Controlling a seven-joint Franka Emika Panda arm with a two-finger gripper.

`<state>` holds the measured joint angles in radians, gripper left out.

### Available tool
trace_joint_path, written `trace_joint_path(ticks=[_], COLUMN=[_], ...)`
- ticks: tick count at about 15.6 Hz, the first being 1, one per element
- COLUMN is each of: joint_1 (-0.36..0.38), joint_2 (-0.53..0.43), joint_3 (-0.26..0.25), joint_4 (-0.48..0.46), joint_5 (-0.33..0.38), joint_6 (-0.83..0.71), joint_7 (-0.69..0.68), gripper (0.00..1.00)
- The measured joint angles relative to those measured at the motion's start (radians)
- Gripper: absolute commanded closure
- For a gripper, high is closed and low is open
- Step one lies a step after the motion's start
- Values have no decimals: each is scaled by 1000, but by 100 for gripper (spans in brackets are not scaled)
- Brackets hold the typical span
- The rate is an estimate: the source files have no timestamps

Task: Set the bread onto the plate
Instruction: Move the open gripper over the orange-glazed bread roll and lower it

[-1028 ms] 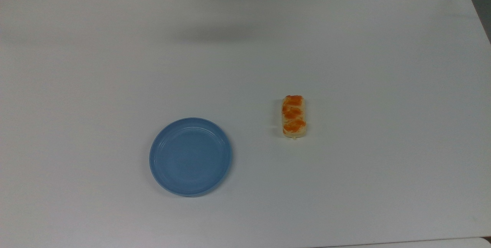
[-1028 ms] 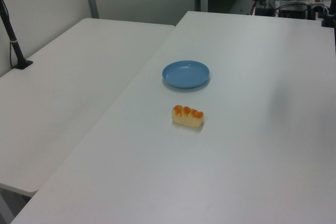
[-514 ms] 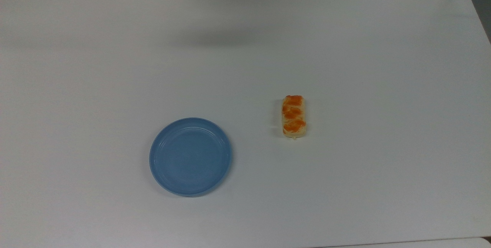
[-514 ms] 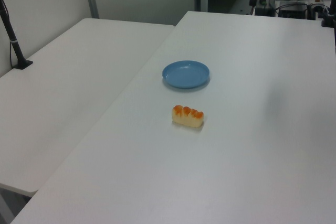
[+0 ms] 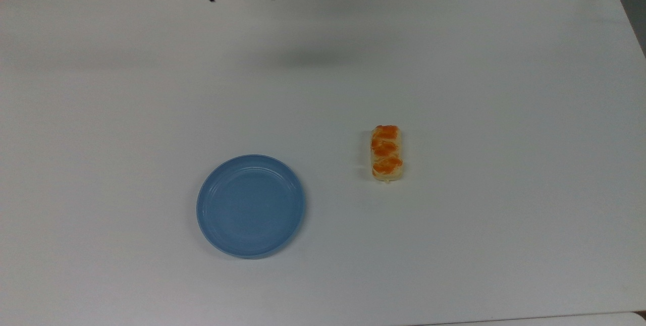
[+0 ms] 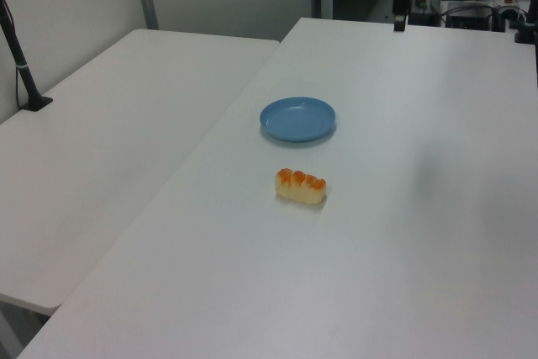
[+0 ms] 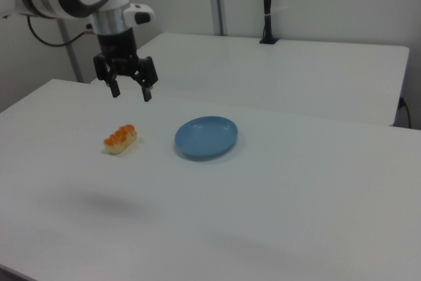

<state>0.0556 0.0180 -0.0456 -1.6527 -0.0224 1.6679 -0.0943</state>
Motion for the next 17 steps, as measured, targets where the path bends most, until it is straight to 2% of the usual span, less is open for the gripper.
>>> trace_joint_path(ticks=[1,3,11,17], joint_1=[23,63,209,281], joint_2=[29,78,299,439], joint_3=[22,35,42,42], joint_4=[-9,-8,-4,5], joint_5=[0,0,-6,-77], joint_6=[40,110,405,569], joint_7=[47,120,356,581], gripper=[0,0,0,0])
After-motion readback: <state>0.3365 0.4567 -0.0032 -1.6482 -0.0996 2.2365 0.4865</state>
